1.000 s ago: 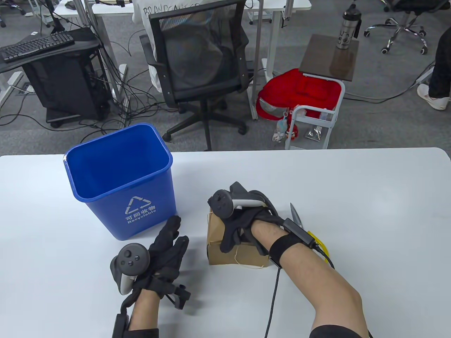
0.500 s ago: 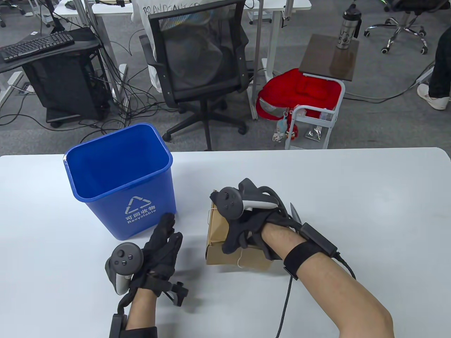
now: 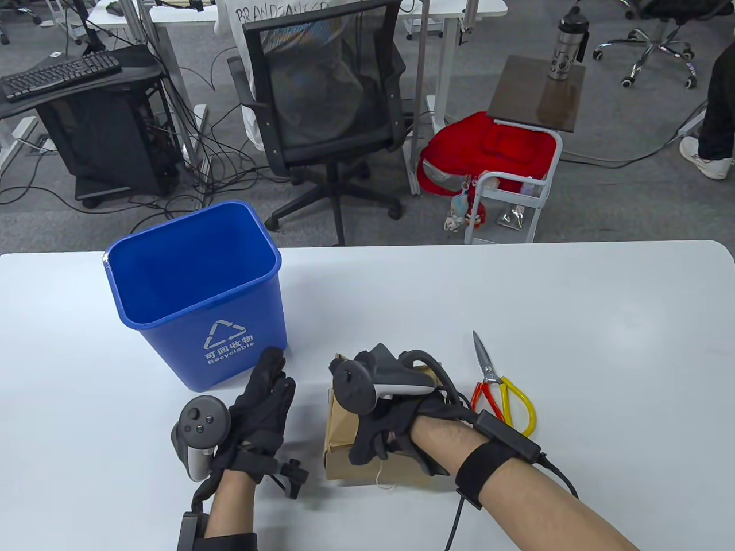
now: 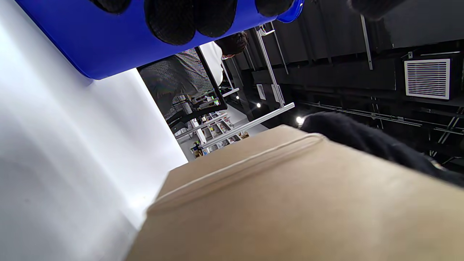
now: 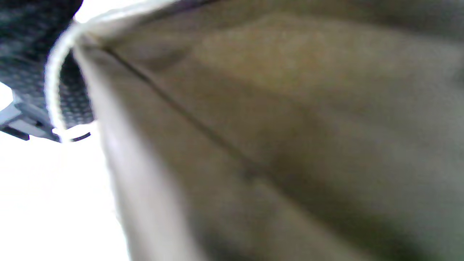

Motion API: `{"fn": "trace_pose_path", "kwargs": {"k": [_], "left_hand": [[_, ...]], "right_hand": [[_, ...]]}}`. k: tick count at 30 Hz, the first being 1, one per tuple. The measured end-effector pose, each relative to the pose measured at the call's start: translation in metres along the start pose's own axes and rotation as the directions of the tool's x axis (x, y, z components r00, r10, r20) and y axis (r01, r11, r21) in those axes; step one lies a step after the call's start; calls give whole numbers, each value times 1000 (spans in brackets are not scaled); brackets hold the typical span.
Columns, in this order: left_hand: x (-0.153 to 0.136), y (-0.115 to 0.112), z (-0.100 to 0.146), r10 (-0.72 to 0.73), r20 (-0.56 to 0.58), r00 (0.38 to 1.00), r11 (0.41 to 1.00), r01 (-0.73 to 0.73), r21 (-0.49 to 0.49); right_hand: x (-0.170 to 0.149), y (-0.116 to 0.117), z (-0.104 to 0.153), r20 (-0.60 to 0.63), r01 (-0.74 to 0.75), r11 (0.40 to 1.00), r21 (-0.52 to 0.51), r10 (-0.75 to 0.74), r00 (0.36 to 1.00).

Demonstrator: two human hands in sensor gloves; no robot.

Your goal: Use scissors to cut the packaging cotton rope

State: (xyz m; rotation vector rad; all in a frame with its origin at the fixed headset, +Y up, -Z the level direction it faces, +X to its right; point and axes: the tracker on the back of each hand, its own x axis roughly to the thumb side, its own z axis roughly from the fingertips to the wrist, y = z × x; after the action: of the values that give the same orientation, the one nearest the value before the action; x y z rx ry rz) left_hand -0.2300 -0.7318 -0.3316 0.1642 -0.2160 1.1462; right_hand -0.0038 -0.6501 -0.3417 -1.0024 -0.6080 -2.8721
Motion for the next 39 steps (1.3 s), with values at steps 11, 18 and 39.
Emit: {"fn": "trace_pose_path", "kwargs": {"k": [11,18,39], "left_hand": [[-2,1,0,27,-15,1000,1000,-27,4],[-2,1,0,23,-18,1000,1000,-23,-10],[-4,2,-1,-5,0,1000,1000,5,-23]], "right_hand": [[-2,30,-24,-19,31,987,155,-29,999],[-5,32,-12,-6,132,983,131,-132,991],[-127,81,114,210,552,405,-729,-635,743]]}}
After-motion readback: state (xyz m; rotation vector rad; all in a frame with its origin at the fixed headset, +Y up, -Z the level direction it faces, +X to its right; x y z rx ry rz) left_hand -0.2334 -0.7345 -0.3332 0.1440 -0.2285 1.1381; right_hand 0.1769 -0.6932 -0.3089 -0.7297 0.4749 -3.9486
